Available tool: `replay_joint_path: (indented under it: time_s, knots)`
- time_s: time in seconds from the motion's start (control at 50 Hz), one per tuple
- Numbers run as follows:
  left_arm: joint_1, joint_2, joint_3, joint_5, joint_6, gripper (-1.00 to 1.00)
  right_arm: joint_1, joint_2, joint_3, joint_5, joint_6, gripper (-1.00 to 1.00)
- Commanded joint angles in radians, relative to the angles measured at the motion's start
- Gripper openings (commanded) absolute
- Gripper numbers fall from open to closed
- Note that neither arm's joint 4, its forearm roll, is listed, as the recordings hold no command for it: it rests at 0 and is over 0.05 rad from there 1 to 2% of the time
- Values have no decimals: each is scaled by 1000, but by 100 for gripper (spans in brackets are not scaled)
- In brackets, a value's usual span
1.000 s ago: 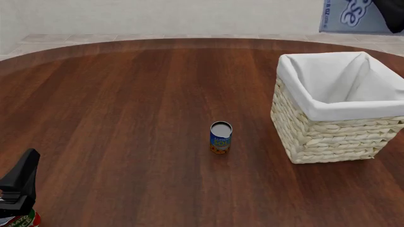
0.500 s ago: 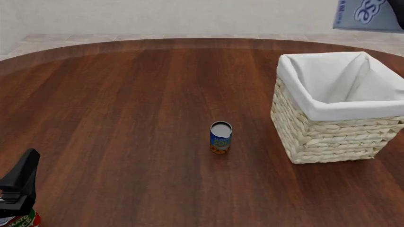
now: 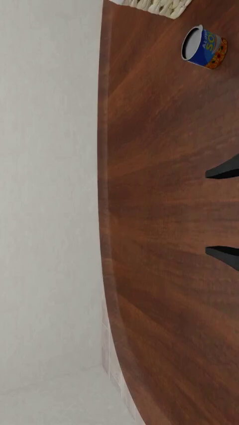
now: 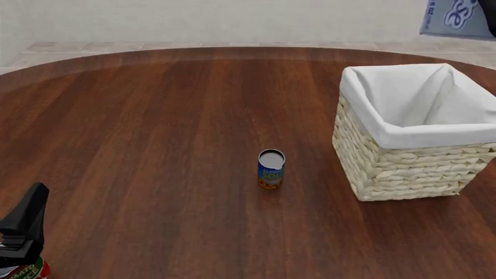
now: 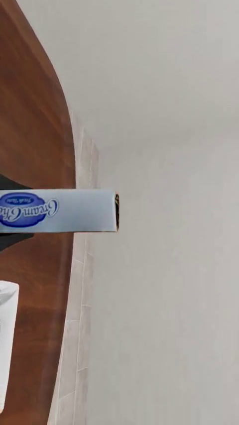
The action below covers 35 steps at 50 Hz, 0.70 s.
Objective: Pick up the cream cheese box, and put it in the basket.
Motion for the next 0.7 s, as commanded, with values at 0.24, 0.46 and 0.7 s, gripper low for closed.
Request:
replay_joint_path:
  time_s: [0.24, 0.46, 0.7]
  knots:
    - [0, 0, 0, 0, 0, 100, -106, 22, 7, -48, 3, -100]
    - [0, 0, 0, 0, 0, 100, -162, 71, 11, -71, -20, -100]
    - [0, 0, 0, 0, 0, 100, -206, 138, -4, -74, -27, -100]
